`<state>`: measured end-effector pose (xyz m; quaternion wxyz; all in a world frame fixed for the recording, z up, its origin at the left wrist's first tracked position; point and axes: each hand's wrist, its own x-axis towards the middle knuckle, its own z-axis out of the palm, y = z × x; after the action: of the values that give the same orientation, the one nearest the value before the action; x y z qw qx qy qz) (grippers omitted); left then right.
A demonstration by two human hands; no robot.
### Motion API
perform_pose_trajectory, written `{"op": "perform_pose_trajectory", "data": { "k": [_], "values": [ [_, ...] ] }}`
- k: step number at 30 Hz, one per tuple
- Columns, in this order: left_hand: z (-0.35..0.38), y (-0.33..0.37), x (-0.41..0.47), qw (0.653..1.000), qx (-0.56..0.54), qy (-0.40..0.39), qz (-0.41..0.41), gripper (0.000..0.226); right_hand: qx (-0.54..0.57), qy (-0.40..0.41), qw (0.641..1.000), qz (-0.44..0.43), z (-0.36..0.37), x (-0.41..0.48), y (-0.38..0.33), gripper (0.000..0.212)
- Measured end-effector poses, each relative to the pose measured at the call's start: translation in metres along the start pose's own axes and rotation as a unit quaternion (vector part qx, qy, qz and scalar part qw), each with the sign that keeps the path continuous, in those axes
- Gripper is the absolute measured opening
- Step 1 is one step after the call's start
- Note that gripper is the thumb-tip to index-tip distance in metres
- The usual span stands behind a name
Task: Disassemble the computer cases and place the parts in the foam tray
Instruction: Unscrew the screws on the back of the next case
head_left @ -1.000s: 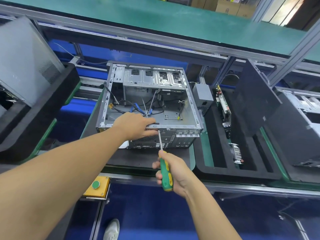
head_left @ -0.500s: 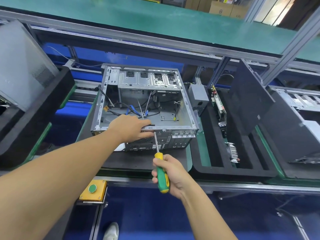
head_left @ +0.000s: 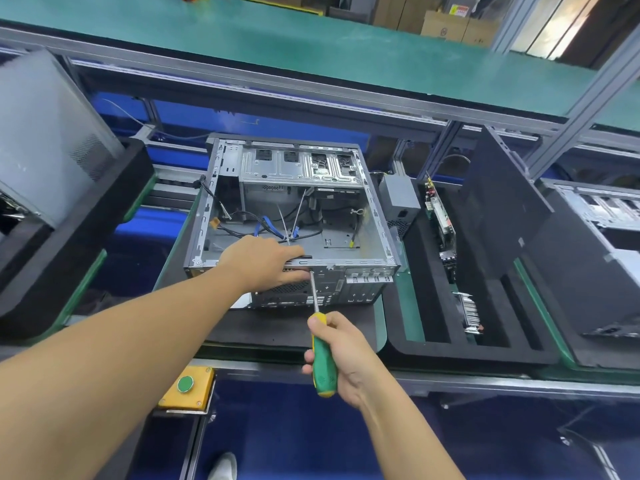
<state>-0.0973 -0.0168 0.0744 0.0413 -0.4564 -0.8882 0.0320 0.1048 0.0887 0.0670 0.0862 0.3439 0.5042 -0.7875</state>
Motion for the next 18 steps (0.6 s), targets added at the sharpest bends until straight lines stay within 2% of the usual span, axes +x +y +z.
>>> {"op": "perform_pose_trajectory", "data": {
  "k": [2,4,6,8,11,13,15,18],
  "values": [
    [0.000,0.000,0.000,1.000,-0.004,-0.003,-0.004,0.089,0.043,-0.028,0.999,0.019,0.000,-0.001,-0.002,0.019],
    [0.000,0.000,0.000,1.000,-0.005,-0.007,-0.008,0.086,0.103,-0.076,0.990,0.057,-0.004,-0.002,-0.007,0.032],
    [0.000,0.001,0.000,1.000,-0.006,-0.012,-0.009,0.085,0.108,-0.095,0.988,0.063,-0.008,-0.003,-0.010,0.036],
    [-0.001,0.001,-0.001,1.000,-0.004,-0.009,-0.005,0.088,0.085,-0.071,0.993,0.035,-0.006,-0.003,-0.007,0.032],
    [0.000,0.001,-0.002,1.000,-0.001,0.000,-0.001,0.090,-0.016,0.021,0.999,-0.027,0.002,0.001,0.003,0.023],
    [0.001,0.000,-0.002,1.000,-0.001,0.007,0.000,0.089,-0.067,0.051,0.995,-0.044,0.003,0.003,0.007,0.020],
    [0.002,0.000,-0.002,1.000,0.000,0.012,0.003,0.088,-0.072,0.045,0.996,-0.037,0.001,0.004,0.004,0.021],
    [0.002,0.001,-0.001,1.000,0.002,0.013,0.005,0.087,0.032,-0.036,0.998,0.035,-0.005,0.002,-0.007,0.023]
  ]
}}
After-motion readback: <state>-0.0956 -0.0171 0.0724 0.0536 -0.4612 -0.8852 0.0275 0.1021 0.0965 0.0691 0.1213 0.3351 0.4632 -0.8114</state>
